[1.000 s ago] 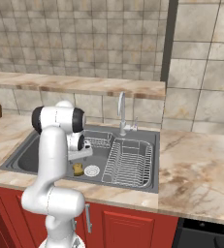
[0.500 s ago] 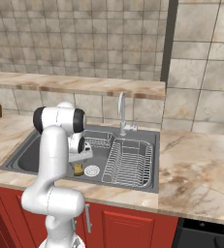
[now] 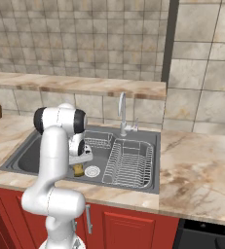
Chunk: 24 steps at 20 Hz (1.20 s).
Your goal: Pick up the sponge and sponge from the sink, and place them back in the cabinet, and close the cabinet door.
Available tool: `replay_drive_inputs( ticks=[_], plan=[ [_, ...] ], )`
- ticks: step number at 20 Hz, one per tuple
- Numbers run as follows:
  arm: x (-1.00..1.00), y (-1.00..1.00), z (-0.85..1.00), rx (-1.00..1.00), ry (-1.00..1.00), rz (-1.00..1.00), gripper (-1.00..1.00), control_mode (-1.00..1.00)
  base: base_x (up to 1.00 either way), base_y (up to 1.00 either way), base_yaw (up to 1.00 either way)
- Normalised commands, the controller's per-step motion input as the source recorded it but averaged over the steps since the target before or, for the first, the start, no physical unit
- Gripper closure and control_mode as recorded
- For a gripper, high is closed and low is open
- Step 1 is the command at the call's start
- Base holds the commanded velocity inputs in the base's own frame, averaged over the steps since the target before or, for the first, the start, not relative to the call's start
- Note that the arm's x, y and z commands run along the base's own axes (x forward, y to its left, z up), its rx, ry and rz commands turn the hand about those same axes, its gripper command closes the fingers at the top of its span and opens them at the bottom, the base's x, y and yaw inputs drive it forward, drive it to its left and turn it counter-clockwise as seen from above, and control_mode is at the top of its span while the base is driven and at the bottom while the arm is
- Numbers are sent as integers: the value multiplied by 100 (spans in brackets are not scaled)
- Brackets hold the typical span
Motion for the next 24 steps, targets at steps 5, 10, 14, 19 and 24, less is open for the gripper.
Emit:
replay_drive_inputs(
  ticks=[5,10,14,19,24],
  plan=[
    [-10,0,-10,1,0,0,-100,-100,0,0,0],
    [-3,0,-13,1,0,0,-100,-100,0,0,0],
    [0,0,-14,0,0,0,-100,-100,0,0,0],
    [0,0,-9,0,0,0,-100,-100,0,0,0],
    [3,0,-6,0,0,0,-100,-100,0,0,0]
  ],
)
